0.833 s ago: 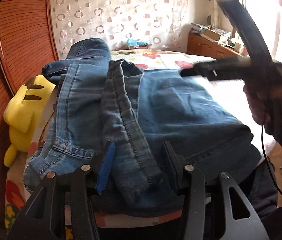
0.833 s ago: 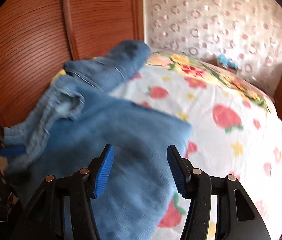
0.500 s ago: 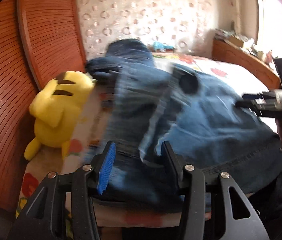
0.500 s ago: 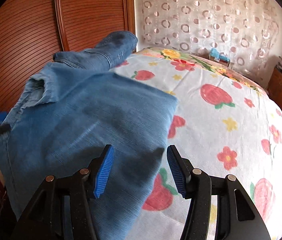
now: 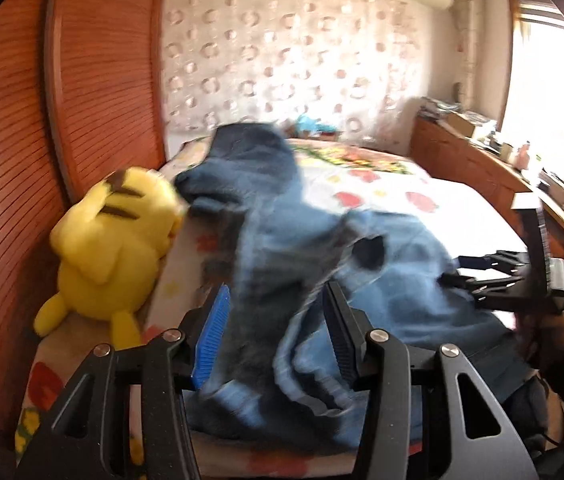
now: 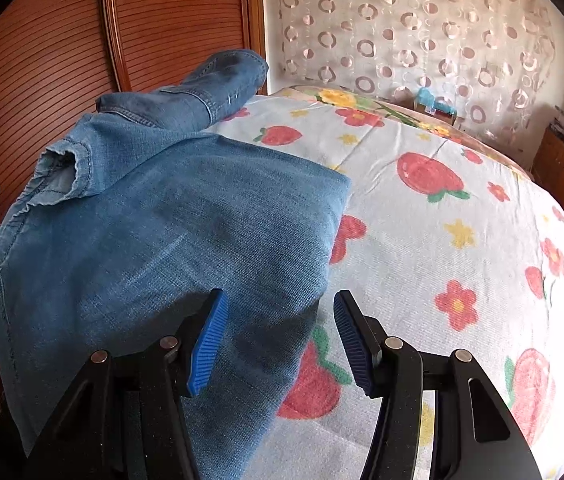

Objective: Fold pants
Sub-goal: 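Lay the lifted edge down and open the left tool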

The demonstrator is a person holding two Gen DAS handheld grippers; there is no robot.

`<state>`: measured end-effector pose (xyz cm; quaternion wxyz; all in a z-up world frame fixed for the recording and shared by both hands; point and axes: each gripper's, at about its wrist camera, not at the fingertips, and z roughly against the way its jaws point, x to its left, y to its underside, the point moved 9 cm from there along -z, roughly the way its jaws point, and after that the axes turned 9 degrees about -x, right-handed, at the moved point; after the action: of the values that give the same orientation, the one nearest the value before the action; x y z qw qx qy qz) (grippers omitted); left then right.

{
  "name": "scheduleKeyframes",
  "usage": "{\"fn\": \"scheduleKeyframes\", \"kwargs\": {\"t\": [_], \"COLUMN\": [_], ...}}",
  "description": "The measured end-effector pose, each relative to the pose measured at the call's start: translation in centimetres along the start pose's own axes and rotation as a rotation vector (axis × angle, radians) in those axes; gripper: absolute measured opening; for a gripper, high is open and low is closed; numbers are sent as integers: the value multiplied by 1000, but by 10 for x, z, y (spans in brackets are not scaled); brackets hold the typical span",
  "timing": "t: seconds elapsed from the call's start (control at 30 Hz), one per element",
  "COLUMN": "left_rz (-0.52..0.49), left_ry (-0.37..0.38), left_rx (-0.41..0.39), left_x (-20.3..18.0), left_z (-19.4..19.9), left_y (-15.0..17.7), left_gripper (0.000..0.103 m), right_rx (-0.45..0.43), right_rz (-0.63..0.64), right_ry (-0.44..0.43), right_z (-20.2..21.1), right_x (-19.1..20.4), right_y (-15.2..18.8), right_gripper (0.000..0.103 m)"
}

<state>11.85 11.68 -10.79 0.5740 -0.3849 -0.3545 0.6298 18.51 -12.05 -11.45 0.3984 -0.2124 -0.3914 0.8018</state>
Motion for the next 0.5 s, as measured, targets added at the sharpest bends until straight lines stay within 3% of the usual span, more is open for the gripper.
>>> {"fn": "scheduleKeyframes", "kwargs": {"t": [0.3,0.5], "left_rz": [-82,-143], "left_ry": [117,110], "left_rx": [14,51], "left_x": [-67,-86], "left_z": [-29,-58], "left_y": [-20,-21], "left_gripper": [49,49], "right_rx": [2,2], "right_rz": [-9,-10], "right_ry": [-10,-12], "right_z": [-1,0], "right_x": [-3,-4], "right_y": [0,0], "right_gripper": [58,58]}}
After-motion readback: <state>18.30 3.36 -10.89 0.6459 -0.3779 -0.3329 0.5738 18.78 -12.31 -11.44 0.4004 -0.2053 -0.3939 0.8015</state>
